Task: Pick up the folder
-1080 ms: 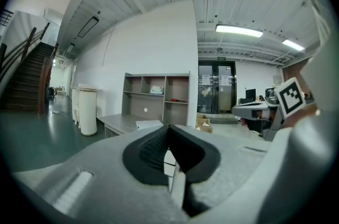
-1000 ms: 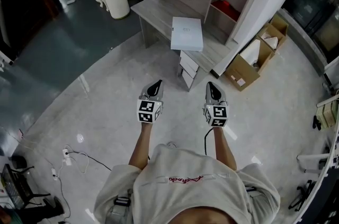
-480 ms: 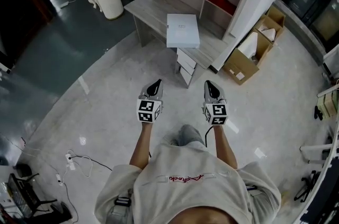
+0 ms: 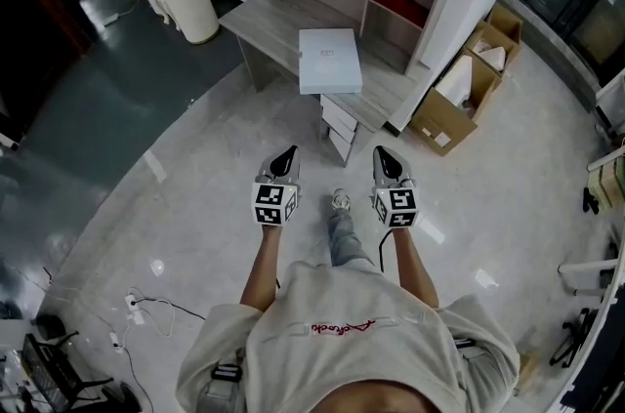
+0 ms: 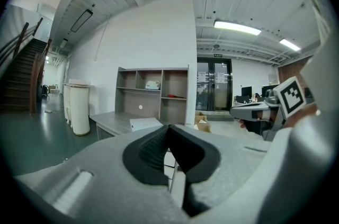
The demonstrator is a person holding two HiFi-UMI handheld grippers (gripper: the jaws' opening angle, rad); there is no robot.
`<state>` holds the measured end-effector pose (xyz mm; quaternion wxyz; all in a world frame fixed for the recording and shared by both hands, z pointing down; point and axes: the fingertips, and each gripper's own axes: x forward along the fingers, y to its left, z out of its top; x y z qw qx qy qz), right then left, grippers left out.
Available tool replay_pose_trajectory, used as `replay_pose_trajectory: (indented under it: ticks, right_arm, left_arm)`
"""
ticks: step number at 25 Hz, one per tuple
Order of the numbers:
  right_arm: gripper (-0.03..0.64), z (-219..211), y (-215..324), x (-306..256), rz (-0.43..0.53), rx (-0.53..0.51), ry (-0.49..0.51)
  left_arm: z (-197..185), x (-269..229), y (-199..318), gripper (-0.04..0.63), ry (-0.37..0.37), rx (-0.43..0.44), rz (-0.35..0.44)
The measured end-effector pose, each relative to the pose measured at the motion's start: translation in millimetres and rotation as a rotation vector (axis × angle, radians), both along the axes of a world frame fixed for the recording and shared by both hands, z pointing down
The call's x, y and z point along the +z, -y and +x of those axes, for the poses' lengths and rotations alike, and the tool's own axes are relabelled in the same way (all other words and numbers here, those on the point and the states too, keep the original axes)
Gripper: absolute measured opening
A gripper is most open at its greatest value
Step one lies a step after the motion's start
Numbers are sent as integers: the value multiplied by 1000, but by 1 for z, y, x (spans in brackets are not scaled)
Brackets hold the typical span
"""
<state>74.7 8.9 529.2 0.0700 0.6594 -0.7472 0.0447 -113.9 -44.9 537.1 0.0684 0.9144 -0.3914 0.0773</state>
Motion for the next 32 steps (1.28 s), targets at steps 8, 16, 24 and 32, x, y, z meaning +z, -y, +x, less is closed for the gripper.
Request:
replay_pose_trajectory:
  ticks: [8,16,24,32]
  right_arm:
    - [6,16,62,3,-1,-7,-27]
    - [6,35,143,-1,-20,-50,-37]
    - [6,64,228,-3,-34,-77,-33]
    - [6,95,305,-12,-25,-83,-35]
  left_arm:
    - [22,0,61,0,4,-2,-3]
    - [46,4,133,0,15,-17,-36]
    - [73,-2,218,0,22,-55,-30]
    - [101,-10,292,0,28,-66,-22]
